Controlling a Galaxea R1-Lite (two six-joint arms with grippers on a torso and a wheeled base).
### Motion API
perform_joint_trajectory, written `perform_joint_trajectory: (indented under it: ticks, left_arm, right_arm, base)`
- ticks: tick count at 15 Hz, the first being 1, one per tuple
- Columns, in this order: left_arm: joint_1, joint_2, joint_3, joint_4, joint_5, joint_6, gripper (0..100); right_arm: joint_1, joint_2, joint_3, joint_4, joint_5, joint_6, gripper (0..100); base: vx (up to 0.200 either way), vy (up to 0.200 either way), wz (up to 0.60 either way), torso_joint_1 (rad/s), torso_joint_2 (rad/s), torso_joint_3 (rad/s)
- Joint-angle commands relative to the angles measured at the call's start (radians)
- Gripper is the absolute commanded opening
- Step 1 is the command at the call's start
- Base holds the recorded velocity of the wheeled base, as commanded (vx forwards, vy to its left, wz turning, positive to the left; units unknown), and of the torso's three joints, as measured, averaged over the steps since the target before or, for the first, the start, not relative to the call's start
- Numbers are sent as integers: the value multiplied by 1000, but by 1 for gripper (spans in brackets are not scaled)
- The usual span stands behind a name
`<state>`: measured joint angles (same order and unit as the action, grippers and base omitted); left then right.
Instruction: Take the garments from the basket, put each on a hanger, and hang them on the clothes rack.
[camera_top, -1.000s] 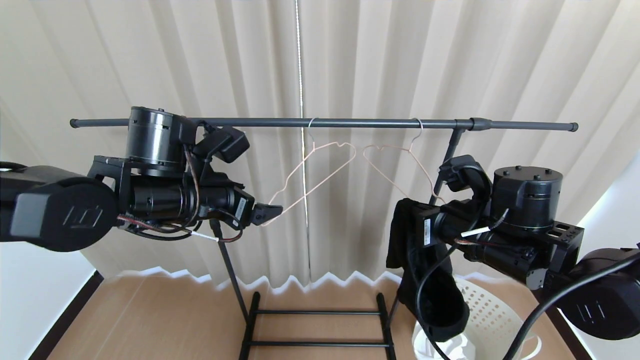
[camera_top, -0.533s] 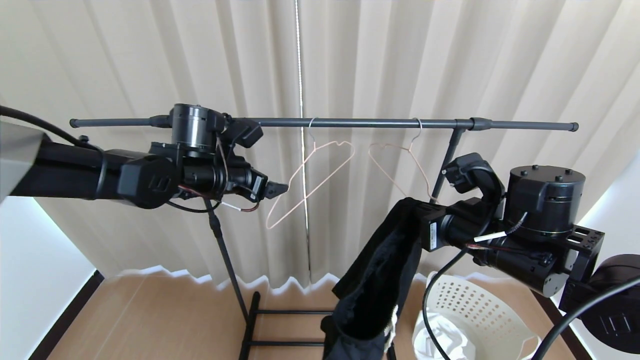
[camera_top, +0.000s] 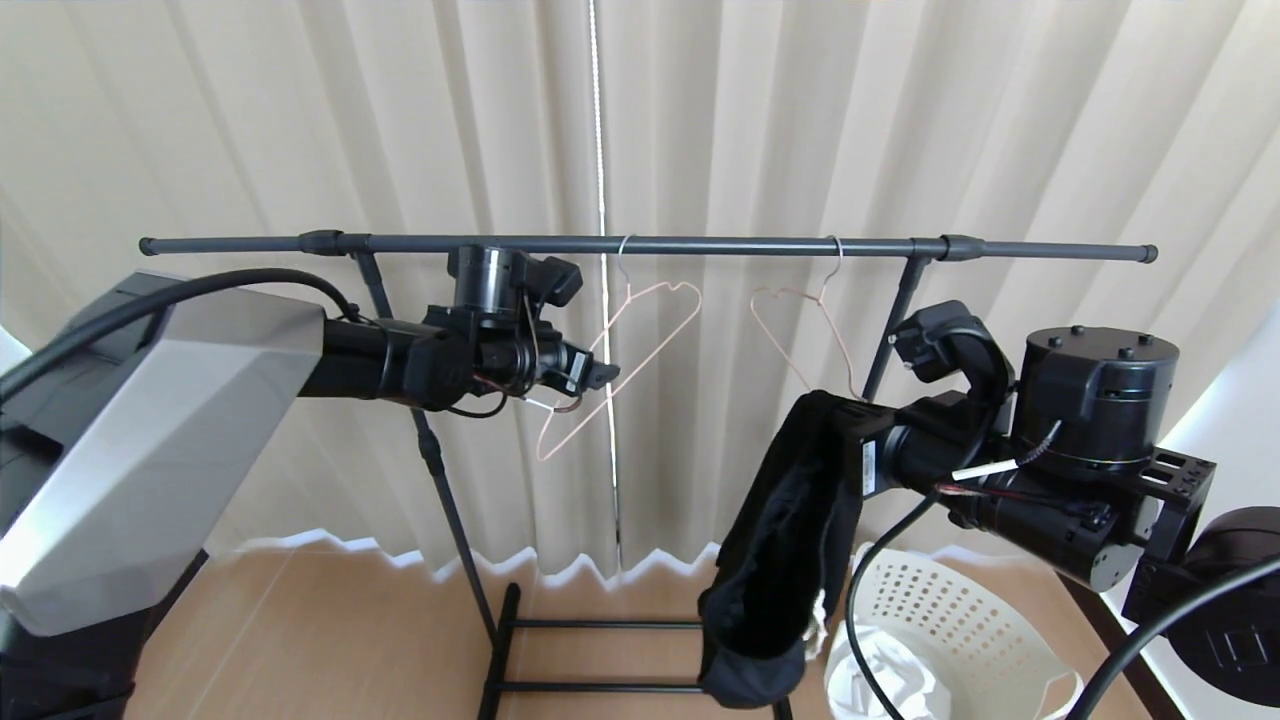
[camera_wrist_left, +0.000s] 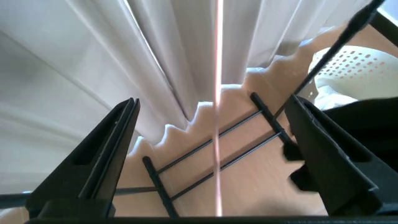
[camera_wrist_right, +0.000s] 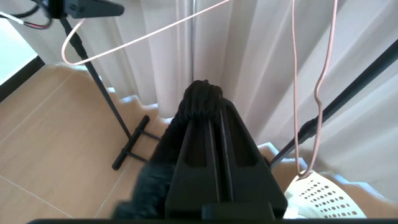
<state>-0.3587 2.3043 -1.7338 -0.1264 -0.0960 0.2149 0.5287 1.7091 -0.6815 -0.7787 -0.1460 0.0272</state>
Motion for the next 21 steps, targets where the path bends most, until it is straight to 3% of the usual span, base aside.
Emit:
perform_joint_trajectory:
  ticks: [1,12,13,18,21]
  left_arm:
    - [1,80,-50,-1,7,-2,100]
    - [1,124,-98,-1,18,-49,100]
    - [1,124,-98,-1,18,-49,0]
    - [-2,123,-113,-4,22,-49,0]
    - [-3,118,-136,-6,68,-55,0]
  right_arm:
    - [0,0,0,-1,0,0,0]
    - [17,10,3,-1,-1,2,0]
    - [19,10,3,-1,-1,2,0]
    - [20,9,7,-1,-1,2,0]
    - [20,7,10,-2,-1,2,0]
  base:
    - [0,0,0,0,0,0]
    - [0,0,0,0,0,0]
    - [0,0,0,0,0,0]
    - [0,0,0,0,0,0]
    - [0,0,0,0,0,0]
